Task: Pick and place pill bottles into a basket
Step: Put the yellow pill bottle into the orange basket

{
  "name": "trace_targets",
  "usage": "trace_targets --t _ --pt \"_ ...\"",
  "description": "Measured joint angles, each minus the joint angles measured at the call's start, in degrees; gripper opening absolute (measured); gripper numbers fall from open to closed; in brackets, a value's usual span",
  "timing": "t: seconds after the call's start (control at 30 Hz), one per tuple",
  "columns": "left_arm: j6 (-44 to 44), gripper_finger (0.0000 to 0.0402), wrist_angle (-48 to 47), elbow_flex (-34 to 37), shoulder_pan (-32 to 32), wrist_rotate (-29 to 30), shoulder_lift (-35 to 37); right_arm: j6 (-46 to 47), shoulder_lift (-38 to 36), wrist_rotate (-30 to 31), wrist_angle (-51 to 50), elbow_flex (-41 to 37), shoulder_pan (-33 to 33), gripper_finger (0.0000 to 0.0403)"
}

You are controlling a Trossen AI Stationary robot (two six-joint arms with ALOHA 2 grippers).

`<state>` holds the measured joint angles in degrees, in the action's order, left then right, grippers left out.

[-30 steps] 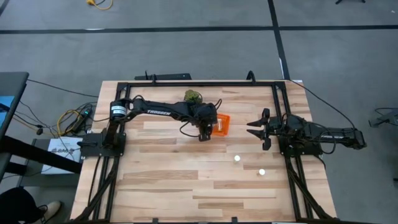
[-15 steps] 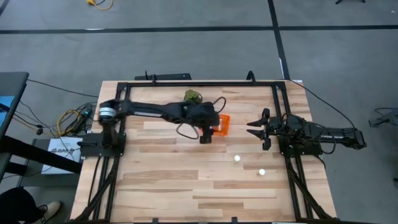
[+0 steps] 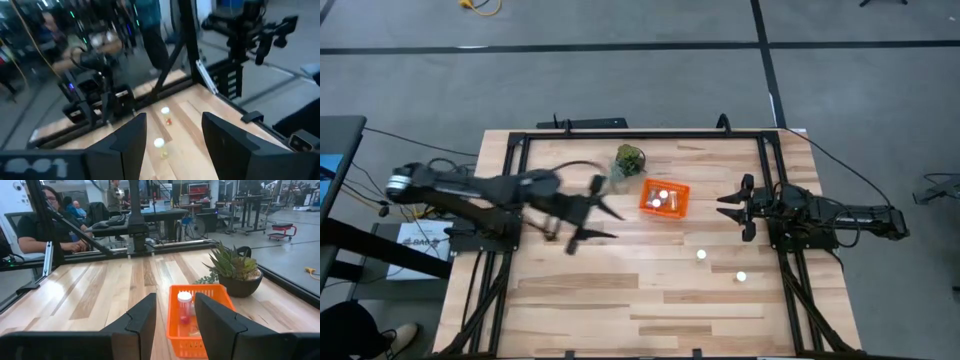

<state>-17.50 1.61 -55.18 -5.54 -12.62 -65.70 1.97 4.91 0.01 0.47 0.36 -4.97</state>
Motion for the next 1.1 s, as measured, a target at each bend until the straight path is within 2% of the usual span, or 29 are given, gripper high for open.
trace_targets --t 0.17,0.37,0.57,0.77,1.0,1.1 --pt "1.9 0.0181 12.5 19.2 -3.9 6.6 16.1 0.0 0.0 0.0 0.0 0.0 0.0 0.0130" --pt "2.2 0.0181 15.7 32.2 -8.9 9.7 34.0 0.0 0.0 0.0 0.0 0.0 0.0 0.0130" --pt "1.5 0.0180 12.5 38.9 -11.8 10.4 48.0 0.0 0.0 0.0 0.0 0.0 0.0 0.0130" --pt "-0.1 0.0180 9.4 43.6 -12.8 10.4 57.2 0.0 0.0 0.0 0.0 0.0 0.0 0.0130" --pt "0.3 0.0180 5.2 47.6 -12.8 10.3 65.7 0.0 0.0 0.0 0.0 0.0 0.0 0.0130" --pt "0.4 0.0180 3.8 47.8 -12.9 10.1 65.5 0.0 0.0 0.0 0.0 0.0 0.0 0.0130"
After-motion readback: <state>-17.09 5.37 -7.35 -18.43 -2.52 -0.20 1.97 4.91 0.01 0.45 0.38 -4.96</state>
